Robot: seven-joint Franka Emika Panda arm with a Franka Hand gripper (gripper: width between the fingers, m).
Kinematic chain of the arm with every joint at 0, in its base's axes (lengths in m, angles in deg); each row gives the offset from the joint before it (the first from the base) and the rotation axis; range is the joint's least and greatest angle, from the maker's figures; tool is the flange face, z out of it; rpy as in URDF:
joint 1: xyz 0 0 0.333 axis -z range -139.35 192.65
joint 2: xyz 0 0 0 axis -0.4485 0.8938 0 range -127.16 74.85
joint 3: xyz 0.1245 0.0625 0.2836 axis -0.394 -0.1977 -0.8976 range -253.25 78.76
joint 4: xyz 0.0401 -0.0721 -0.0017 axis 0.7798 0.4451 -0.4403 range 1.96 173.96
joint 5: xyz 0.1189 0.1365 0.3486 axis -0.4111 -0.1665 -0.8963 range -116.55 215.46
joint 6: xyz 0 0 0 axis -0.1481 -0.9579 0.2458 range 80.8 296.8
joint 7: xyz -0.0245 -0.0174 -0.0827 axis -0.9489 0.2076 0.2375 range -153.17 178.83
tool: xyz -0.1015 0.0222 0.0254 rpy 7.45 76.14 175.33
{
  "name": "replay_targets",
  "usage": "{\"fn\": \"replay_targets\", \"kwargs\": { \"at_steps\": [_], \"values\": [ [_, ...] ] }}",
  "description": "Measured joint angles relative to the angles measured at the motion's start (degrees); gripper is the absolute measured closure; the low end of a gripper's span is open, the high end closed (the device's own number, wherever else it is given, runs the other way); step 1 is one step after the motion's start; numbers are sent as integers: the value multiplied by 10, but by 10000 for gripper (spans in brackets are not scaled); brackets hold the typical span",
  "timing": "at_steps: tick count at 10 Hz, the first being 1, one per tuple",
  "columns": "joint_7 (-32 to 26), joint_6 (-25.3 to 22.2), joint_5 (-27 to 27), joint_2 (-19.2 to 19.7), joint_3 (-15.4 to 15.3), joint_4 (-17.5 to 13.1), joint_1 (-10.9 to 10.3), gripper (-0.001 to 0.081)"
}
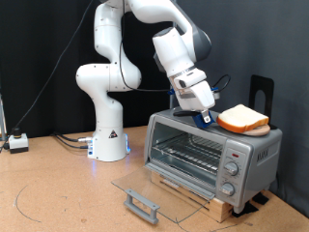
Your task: Make a piece of toast with the oven
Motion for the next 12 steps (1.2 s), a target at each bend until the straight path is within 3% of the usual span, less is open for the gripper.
{"fn": "replay_targets", "kwargs": {
  "at_steps": [6, 8, 10, 12],
  "values": [
    [-69, 51, -70, -1, 0, 10, -22, 411],
    [-72, 52, -71, -1, 0, 12, -23, 411],
    [-45, 15, -29, -7, 0, 10, -15, 411],
    [27, -73, 49, -29, 0, 2, 6, 411]
  ]
}}
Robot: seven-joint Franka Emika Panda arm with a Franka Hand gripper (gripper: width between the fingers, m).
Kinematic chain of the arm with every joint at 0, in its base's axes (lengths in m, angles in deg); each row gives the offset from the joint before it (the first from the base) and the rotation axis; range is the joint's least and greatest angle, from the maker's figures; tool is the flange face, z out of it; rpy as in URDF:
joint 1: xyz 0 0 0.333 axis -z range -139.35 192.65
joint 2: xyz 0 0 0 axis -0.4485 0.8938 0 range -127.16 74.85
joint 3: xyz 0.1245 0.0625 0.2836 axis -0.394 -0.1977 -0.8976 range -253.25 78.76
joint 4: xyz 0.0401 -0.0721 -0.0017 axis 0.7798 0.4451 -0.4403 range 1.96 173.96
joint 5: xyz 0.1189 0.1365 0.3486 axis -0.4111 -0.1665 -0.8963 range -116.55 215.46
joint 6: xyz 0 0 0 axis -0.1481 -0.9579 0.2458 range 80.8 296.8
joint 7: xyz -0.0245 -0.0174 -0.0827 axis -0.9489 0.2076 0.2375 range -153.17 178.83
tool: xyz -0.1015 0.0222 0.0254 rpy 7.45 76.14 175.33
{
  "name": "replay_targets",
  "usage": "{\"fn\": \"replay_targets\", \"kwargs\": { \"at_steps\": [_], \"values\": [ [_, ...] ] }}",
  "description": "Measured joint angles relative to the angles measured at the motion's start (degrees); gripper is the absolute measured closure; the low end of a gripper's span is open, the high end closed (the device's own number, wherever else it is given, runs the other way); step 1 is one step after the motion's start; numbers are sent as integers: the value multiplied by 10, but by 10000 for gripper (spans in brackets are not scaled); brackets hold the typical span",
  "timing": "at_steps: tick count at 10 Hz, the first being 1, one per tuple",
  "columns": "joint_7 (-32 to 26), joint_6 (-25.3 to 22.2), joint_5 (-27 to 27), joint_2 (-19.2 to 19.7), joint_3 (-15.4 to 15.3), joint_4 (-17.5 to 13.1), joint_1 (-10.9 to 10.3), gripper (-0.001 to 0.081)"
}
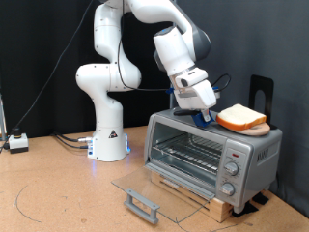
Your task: Make a piece of toast with the oven
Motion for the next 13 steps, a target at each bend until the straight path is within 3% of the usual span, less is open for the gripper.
{"fn": "replay_targets", "kwargs": {
  "at_steps": [3, 8, 10, 13],
  "values": [
    [86, -105, 60, -19, 0, -18, 19, 411],
    [184, -175, 103, -20, -1, -41, 34, 411],
    [211, -169, 106, -20, -2, -42, 37, 411],
    [221, -124, 99, -20, -6, -36, 37, 411]
  ]
}}
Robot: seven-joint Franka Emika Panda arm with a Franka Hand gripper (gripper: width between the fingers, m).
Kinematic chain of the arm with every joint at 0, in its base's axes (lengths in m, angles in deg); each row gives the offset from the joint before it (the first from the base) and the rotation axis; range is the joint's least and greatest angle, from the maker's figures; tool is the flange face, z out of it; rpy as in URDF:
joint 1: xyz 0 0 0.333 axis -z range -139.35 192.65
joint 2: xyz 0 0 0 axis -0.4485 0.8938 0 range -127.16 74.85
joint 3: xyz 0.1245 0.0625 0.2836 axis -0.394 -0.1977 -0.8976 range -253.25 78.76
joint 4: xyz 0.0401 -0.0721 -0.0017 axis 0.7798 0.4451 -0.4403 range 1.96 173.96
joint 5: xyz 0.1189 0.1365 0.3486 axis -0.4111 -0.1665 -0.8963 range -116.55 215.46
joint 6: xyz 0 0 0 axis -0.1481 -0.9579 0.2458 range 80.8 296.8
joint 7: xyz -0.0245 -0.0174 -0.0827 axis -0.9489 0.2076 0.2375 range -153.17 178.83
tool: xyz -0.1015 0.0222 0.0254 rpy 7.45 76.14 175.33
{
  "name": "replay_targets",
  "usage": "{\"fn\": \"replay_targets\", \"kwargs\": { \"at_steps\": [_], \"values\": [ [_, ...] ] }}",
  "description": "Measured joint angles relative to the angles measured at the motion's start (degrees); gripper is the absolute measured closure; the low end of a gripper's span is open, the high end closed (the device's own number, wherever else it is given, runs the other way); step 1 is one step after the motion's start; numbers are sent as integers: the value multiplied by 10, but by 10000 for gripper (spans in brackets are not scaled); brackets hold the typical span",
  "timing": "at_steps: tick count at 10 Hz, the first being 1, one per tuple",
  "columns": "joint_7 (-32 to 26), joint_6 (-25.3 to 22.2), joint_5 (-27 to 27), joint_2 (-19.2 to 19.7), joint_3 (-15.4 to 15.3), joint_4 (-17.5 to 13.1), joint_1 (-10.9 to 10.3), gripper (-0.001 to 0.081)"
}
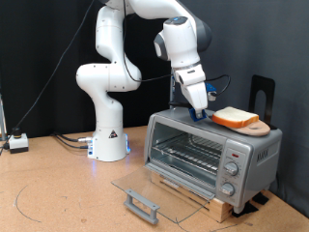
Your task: Make a piece of toast with the oven
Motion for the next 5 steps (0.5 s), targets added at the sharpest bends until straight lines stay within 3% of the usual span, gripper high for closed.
{"fn": "replay_targets", "kwargs": {
  "at_steps": [5],
  "values": [
    [17, 27, 4, 0, -13, 4, 3, 411]
  ]
}}
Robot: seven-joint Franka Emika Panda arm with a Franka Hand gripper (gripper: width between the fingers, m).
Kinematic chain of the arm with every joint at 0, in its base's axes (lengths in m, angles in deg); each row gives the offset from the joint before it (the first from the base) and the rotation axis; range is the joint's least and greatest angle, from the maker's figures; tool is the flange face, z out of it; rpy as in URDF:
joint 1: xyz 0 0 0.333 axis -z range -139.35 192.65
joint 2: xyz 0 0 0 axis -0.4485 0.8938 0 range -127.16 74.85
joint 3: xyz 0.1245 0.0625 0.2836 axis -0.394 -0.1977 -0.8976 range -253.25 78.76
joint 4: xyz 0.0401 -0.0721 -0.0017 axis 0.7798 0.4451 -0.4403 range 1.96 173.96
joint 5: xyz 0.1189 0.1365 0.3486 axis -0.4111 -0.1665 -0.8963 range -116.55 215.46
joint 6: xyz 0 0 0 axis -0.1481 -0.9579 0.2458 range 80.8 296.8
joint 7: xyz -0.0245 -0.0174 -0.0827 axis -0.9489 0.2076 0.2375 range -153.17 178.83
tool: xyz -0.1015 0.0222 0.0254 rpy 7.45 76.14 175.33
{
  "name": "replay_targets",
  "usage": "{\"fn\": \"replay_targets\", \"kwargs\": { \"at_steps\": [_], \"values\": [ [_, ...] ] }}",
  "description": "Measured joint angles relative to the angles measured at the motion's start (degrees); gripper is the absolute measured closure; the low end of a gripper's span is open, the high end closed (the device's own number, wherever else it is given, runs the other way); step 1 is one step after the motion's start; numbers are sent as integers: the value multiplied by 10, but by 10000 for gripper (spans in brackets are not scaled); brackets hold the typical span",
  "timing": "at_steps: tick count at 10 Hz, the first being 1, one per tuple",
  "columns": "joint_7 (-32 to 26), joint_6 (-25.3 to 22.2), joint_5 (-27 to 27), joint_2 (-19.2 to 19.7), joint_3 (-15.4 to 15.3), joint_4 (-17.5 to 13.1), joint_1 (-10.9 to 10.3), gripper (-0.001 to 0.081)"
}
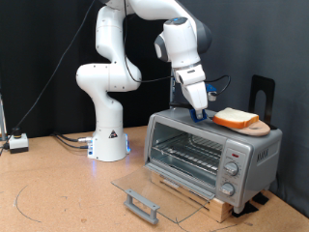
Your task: Make a piece of toast with the oven
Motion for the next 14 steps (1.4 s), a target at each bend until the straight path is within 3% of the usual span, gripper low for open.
{"fn": "replay_targets", "kwargs": {
  "at_steps": [4, 8, 11, 14],
  "values": [
    [47, 39, 6, 1, -27, 0, 19, 411],
    [57, 78, 1, 11, -33, 0, 25, 411],
    [39, 86, -28, 11, -13, -1, 24, 411],
    [2, 49, -31, 7, 29, -8, 24, 411]
  ]
}}
